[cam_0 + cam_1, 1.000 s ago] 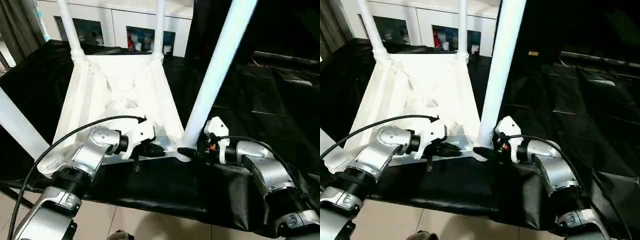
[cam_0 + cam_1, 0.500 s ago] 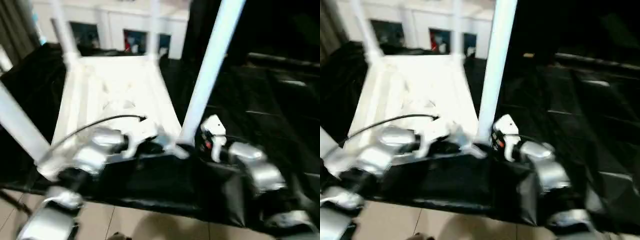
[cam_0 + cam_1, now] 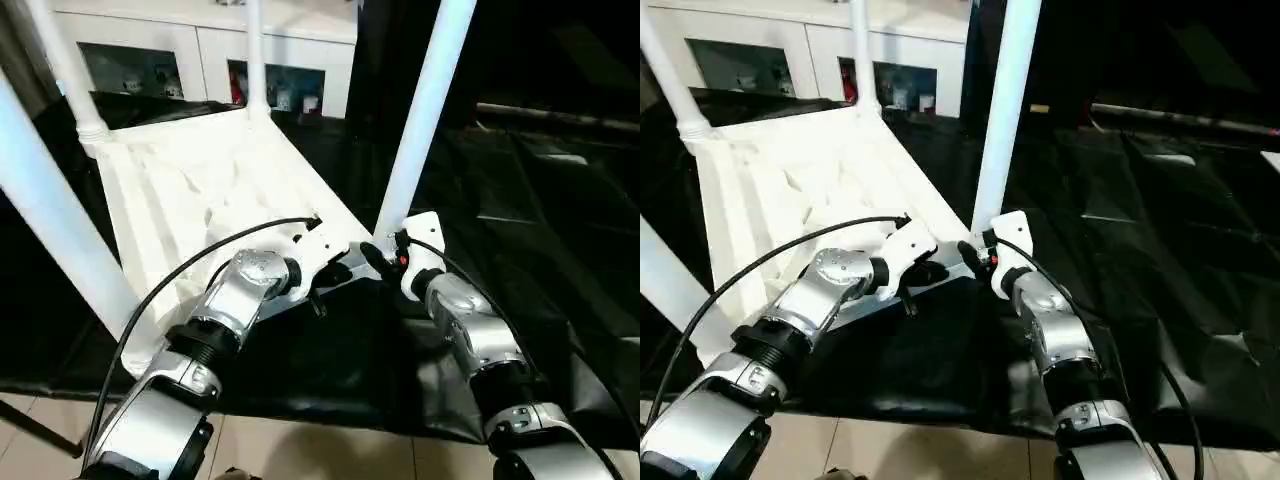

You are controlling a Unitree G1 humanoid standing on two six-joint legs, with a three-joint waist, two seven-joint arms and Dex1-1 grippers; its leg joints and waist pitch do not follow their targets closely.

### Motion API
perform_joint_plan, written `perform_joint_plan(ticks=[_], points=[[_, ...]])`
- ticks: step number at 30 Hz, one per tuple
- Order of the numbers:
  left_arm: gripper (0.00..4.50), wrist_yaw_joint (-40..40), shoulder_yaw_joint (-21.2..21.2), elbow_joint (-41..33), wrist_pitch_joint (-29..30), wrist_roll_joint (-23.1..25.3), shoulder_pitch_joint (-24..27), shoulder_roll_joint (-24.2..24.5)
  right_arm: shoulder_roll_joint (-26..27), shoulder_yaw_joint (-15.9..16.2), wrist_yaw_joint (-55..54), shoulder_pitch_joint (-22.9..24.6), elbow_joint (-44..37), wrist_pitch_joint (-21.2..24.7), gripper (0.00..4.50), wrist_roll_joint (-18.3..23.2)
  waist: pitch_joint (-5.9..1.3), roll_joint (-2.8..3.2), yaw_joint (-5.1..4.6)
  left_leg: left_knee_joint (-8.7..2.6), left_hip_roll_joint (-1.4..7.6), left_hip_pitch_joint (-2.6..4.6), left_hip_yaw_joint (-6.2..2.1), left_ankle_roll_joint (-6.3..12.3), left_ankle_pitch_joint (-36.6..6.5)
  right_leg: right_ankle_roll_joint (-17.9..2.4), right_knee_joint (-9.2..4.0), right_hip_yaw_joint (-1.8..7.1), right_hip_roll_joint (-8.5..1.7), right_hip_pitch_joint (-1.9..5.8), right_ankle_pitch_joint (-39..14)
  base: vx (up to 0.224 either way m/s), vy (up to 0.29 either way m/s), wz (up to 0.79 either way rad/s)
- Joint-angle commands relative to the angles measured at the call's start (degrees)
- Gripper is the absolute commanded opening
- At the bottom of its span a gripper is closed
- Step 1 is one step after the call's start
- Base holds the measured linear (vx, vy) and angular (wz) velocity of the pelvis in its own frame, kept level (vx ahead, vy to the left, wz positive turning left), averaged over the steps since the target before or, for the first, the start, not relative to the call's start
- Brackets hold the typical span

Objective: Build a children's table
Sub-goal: Rotate leg to tighten

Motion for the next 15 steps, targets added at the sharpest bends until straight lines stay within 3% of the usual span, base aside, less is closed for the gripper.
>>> perform_joint_plan(ticks=[1,3,6,11,15], points=[[0.0,-4.68,-2.54,-0.89,-2.95,-1.12,1.12,-0.49,-0.05,4.72,9.01,0.35,-2.52,-0.55,3.47,1.26,-3.16,0.08,0.21,-4.27,4.08,1.63,-2.58,0.31,-14.09,-12.19,-4.41,2.58,-4.8,1.02,-6.49,0.0,0.0,0.0],[0.0,-10.41,-2.77,-3.54,-4.16,-3.14,2.95,1.89,-4.22,5.31,15.81,1.52,-4.5,0.09,3.69,2.32,-3.27,0.13,0.41,-4.08,4.16,1.64,-2.46,1.59,-11.89,-13.16,-3.95,2.5,-4.66,1.17,-2.47,0.0,0.0,0.0],[0.0,-14.96,-2.64,-5.94,-4.8,-4.88,4.41,3.61,-7.36,5.6,20.3,2.29,-5.99,0.1,3.81,3.09,-3.23,0.04,0.65,-3.87,4.13,1.55,-2.29,3.05,-10.63,-13.95,-3.81,2.54,-4.76,1.29,-0.76,0.0,0.0,0.0],[0.0,-19.53,-2.63,-8.35,-4.09,-5.65,5.6,6.76,-12.57,5.92,29.37,3.47,-8.77,2.05,3.81,4.6,-3.01,0.54,1.54,-4.21,4.54,2.01,-2.21,1.6,-12.58,-14.06,-3.94,2.48,-4.51,0.89,-4.86,0.0,0.0,0.0],[0.0,-21.02,-1.94,-9.23,-4.12,-6.37,6.04,8.53,-15.73,7.36,34.14,4.18,-9.6,2.49,3.81,3.95,-3.0,0.36,1.81,-4.25,4.42,2.11,-2.12,0.15,-14.18,-13.78,-3.96,2.52,-4.61,0.75,-6.22,0.0,0.0,0.0]])
